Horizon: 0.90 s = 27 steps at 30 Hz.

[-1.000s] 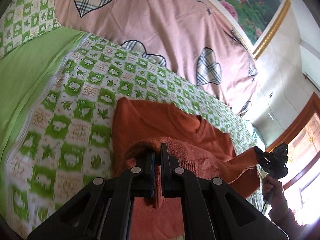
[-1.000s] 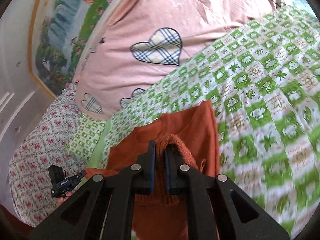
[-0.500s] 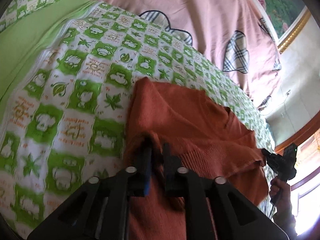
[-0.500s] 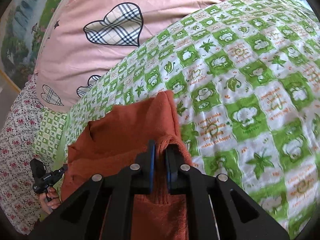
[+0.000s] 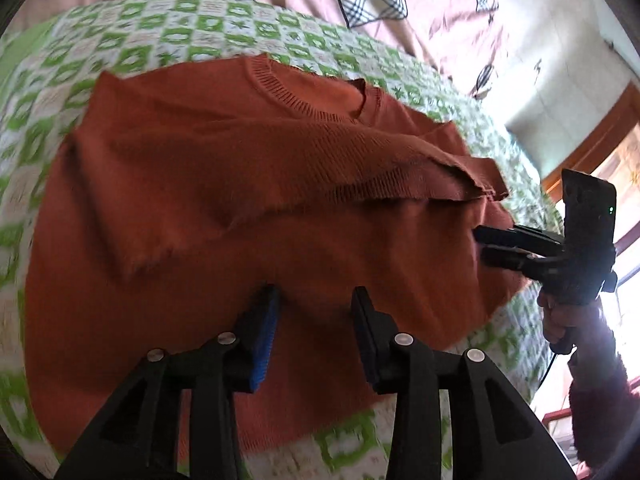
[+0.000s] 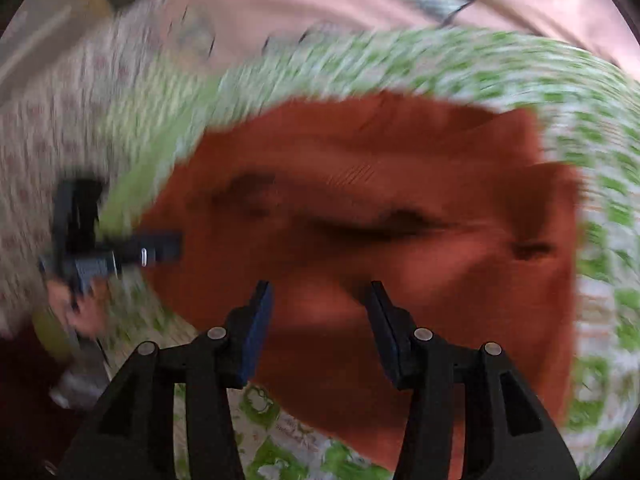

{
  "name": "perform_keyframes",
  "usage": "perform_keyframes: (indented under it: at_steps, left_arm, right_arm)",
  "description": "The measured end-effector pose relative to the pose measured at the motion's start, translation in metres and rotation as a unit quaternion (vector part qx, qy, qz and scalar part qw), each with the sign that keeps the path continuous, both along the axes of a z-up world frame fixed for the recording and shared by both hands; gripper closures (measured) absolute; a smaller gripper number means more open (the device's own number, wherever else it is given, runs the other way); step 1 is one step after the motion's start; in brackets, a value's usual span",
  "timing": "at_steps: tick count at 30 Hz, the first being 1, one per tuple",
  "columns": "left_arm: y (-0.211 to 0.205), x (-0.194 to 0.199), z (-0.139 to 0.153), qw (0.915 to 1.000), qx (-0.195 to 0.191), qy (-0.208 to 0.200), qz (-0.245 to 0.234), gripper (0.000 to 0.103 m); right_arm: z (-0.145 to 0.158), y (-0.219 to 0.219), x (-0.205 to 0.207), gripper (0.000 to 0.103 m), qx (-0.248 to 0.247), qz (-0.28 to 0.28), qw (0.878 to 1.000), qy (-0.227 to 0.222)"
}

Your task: Fold small clothes

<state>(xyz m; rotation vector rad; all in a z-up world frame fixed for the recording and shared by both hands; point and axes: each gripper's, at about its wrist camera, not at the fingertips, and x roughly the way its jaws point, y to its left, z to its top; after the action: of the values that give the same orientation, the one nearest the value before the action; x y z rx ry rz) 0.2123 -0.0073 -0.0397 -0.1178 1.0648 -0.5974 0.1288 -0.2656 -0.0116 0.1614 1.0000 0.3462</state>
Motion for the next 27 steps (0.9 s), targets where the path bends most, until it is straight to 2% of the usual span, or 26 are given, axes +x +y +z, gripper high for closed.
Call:
perform_keyframes:
  at_steps: [2, 5, 7, 9, 10, 11, 15, 17, 19, 22, 24, 27]
  left_arm:
    - [0.001, 0.02, 0.002, 0.9999, 0.01, -0.003, 0.0, 0.067]
    - [0.007, 0.059, 0.007, 0.9995, 0.025, -0.009, 0.018, 0.073]
    - [0.014, 0.082, 0.014, 0.9988, 0.025, -0.02, 0.038, 0.073]
    - [0.02, 0.101, 0.022, 0.9961, 0.043, -0.039, 0.067, 0.066]
    - [0.023, 0.109, 0.026, 0.9943, 0.049, -0.048, 0.082, 0.057]
    - [0.03, 0.118, 0.029, 0.9926, 0.047, -0.056, 0.097, 0.054]
    - [0.051, 0.138, 0.027, 0.9881, 0.036, -0.052, 0.14, 0.054]
    - [0.066, 0.135, 0.021, 0.9872, 0.013, -0.037, 0.154, 0.056]
    - [0.07, 0.126, 0.021, 0.9861, 0.004, -0.038, 0.162, 0.056]
    - [0.075, 0.098, 0.02, 0.9836, 0.024, -0.057, 0.169, 0.056]
    - [0.081, 0.082, 0.02, 0.9823, 0.015, -0.055, 0.178, 0.056]
    - [0.101, 0.045, 0.026, 0.9791, -0.005, -0.055, 0.196, 0.056]
  right_arm:
    - [-0.004, -0.006, 0.017, 0.054, -0.003, -0.001, 1.0, 0.005]
    - [0.0, -0.027, 0.045, 0.055, -0.009, -0.031, 0.999, 0.0]
    - [0.009, -0.043, 0.061, 0.055, -0.041, -0.071, 0.997, -0.015]
    - [0.018, -0.059, 0.072, 0.055, -0.033, -0.099, 0.994, -0.034]
    - [0.023, -0.069, 0.078, 0.054, -0.031, -0.12, 0.991, -0.046]
    - [0.026, -0.076, 0.082, 0.054, -0.033, -0.135, 0.989, -0.052]
    - [0.025, -0.099, 0.089, 0.054, -0.031, -0.18, 0.982, -0.049]
    - [0.021, -0.106, 0.089, 0.054, -0.029, -0.199, 0.979, -0.04]
    - [0.024, -0.107, 0.073, 0.054, -0.004, -0.204, 0.978, -0.051]
    - [0.033, -0.095, 0.044, 0.051, 0.024, -0.19, 0.978, -0.079]
    - [0.032, -0.087, 0.03, 0.047, 0.029, -0.191, 0.978, -0.079]
    - [0.026, -0.08, 0.0, 0.047, 0.05, -0.196, 0.977, -0.073]
